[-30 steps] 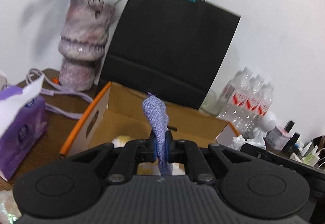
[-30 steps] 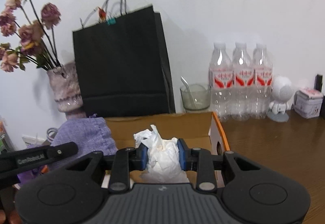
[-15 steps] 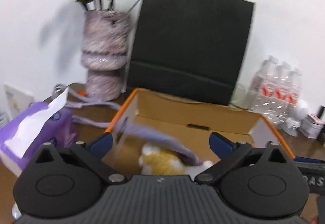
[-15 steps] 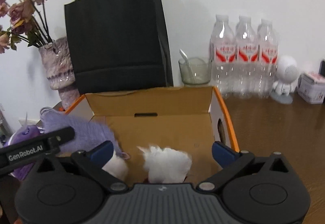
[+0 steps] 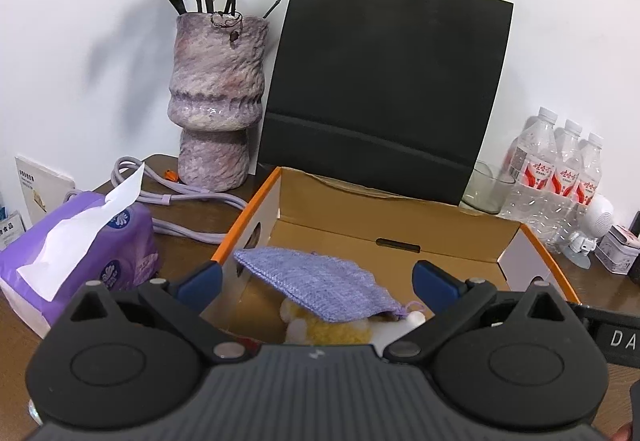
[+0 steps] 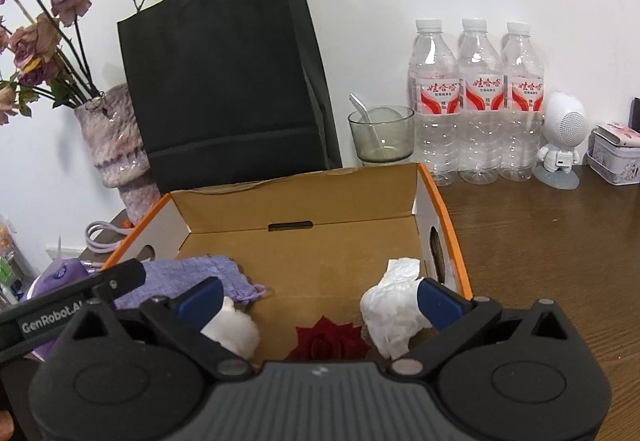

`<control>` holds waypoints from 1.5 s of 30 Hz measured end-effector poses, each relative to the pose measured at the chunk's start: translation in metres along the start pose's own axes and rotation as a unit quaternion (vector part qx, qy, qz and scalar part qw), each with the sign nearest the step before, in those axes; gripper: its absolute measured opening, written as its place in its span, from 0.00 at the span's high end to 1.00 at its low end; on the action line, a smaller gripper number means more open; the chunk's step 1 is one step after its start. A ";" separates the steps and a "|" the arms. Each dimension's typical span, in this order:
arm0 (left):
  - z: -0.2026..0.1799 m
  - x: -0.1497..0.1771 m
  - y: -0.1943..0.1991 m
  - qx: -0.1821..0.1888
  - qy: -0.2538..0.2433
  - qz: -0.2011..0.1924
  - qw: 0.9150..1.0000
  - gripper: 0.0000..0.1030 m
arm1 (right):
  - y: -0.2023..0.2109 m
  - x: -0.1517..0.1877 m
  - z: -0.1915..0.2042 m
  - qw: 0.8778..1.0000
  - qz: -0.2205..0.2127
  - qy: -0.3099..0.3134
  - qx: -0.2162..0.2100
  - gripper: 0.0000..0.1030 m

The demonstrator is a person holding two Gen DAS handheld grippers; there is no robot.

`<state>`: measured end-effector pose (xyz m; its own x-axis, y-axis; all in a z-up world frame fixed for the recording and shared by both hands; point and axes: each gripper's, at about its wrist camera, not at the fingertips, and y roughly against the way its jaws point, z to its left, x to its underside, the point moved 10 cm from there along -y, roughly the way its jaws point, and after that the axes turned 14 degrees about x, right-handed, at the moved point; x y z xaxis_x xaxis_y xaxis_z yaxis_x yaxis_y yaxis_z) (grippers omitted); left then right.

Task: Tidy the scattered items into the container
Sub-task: 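Carry tissue and pouch into the cardboard box and release both, then grasp the green tissue pack with the right tool while the left grasps the glittery bag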

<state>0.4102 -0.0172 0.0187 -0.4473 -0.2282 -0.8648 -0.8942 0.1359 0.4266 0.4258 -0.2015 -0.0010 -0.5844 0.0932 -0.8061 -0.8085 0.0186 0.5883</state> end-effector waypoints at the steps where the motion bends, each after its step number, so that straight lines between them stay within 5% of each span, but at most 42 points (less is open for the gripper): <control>1: 0.000 0.000 0.000 -0.001 -0.001 -0.001 1.000 0.00 | 0.000 0.000 0.000 1.000 0.001 -0.001 0.000 0.00; 10: -0.002 -0.005 0.014 0.006 -0.004 -0.010 1.000 0.00 | 0.004 -0.002 -0.002 1.000 -0.002 -0.008 -0.002 0.00; 23: 0.026 -0.003 0.099 0.032 -0.008 -0.022 0.999 0.00 | 0.072 0.009 -0.023 0.999 -0.026 -0.018 -0.043 0.00; 33: 0.092 0.026 0.146 -0.006 -0.007 0.008 1.000 0.00 | 0.106 0.057 -0.068 0.999 -0.038 0.017 0.006 0.00; 45: 0.118 0.065 0.142 -0.014 -0.009 0.053 0.998 0.00 | 0.100 0.131 -0.035 0.997 0.012 0.070 0.007 0.00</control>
<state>0.2568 0.1013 -0.0086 -0.5401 -0.1962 -0.8184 -0.8416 0.1324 0.5236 0.2657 -0.2221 -0.0502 -0.6079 -0.0464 -0.7927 -0.7940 0.0328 0.6070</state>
